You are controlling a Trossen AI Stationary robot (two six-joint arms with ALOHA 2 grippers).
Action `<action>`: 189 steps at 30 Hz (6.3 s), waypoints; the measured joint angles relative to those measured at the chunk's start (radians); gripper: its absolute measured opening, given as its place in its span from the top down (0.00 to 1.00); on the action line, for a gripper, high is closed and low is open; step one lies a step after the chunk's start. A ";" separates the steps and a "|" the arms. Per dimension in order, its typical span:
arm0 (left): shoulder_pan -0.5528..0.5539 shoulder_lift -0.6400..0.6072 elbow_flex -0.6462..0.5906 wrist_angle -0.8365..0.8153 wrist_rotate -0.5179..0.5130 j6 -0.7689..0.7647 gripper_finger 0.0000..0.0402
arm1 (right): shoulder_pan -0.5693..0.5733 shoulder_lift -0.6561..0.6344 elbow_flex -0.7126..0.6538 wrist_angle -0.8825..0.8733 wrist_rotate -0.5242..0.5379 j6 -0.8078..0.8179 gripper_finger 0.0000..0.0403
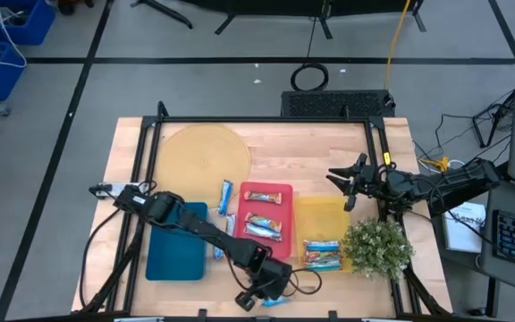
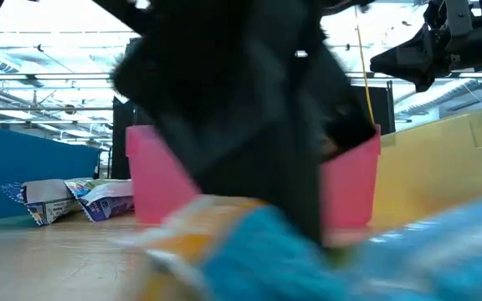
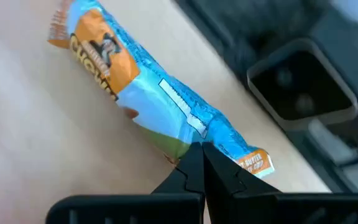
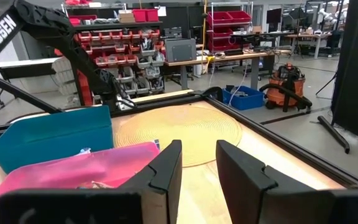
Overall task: Pick and place Granola Bars by type
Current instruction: Put the yellow granola bar into the red bin
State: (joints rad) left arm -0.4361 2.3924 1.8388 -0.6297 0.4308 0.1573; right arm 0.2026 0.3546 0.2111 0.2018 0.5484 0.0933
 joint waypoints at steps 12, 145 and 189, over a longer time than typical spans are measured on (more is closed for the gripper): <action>-0.064 -0.067 -0.006 -0.251 -0.108 -0.064 1.00 | 0.000 0.000 0.000 -0.002 0.000 0.000 0.77; -0.097 -0.219 -0.169 -0.126 -0.163 -0.517 0.57 | 0.000 0.000 0.000 -0.028 -0.004 0.026 0.77; 0.221 -0.220 0.198 -0.656 -0.490 0.026 0.97 | 0.000 0.000 0.000 -0.033 -0.004 0.037 0.77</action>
State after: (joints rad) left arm -0.2150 2.1723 2.0371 -1.2862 -0.0588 0.1835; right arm 0.2030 0.3546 0.2111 0.1685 0.5446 0.1303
